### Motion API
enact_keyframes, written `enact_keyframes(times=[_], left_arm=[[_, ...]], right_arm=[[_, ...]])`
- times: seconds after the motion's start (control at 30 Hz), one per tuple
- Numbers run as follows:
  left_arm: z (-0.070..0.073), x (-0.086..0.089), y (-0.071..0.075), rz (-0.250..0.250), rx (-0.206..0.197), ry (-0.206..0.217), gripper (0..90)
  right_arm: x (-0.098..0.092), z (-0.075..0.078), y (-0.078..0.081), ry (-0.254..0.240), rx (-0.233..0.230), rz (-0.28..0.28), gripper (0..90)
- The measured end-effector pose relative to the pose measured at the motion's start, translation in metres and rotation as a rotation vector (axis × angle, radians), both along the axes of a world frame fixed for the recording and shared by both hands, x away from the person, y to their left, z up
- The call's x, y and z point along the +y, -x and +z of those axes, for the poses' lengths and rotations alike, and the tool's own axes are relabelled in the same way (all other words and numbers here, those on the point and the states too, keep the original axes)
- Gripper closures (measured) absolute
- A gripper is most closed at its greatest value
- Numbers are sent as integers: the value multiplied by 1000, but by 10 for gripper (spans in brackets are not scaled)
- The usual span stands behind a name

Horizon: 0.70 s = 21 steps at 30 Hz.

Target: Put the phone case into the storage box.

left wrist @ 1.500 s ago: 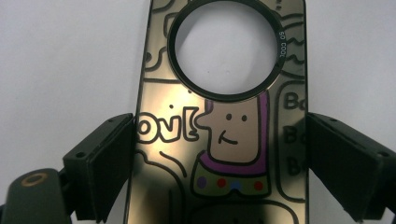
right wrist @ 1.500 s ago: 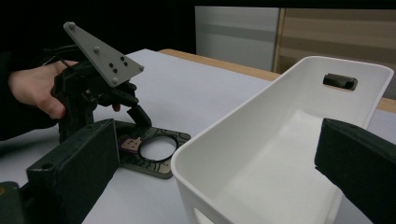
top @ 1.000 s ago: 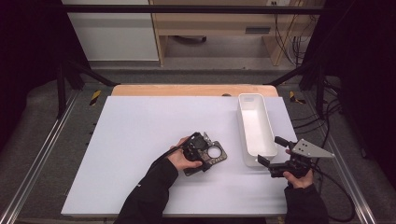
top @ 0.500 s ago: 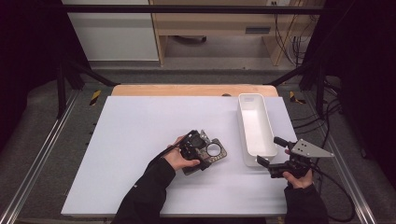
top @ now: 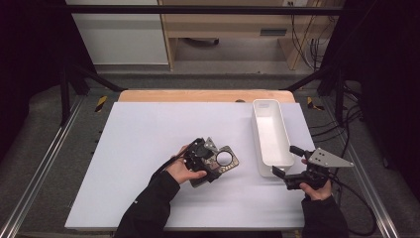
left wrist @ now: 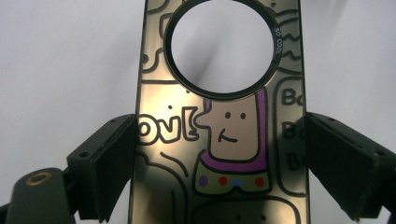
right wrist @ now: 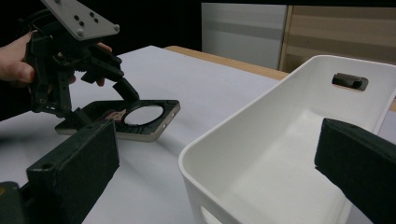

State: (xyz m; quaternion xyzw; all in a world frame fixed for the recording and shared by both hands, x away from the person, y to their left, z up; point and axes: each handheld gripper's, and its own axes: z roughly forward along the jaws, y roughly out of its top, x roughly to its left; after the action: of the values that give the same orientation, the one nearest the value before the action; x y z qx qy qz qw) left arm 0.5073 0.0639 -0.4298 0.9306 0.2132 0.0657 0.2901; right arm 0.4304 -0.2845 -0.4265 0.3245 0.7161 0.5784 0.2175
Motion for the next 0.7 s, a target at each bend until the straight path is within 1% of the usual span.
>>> enact_keyframes(times=[0.07, 0.1, 0.17, 0.2, 0.23, 0.37, 0.47, 0.7], left_arm=[[2, 3, 2, 2, -1, 10, 116], [3, 4, 3, 1, -9, 14, 115], [5, 7, 5, -3, -6, 23, 116], [5, 8, 6, -2, -12, 27, 115], [6, 9, 7, -5, -7, 29, 116], [7, 16, 11, -8, -10, 37, 115], [7, 22, 14, -10, -6, 34, 115], [11, 39, 21, 0, -11, 56, 115]], right_arm=[[0, 0, 0, 2, 1, 1, 4], [0, 0, 0, 2, 1, 2, 3], [0, 0, 0, 4, 2, 5, 4], [1, 0, 0, 6, 2, 9, 3], [1, 0, 0, 9, 2, 10, 4], [2, 0, 0, 12, 0, 17, 4], [3, 1, 0, 15, 1, 24, 4], [7, 1, 1, 30, 2, 42, 4]])
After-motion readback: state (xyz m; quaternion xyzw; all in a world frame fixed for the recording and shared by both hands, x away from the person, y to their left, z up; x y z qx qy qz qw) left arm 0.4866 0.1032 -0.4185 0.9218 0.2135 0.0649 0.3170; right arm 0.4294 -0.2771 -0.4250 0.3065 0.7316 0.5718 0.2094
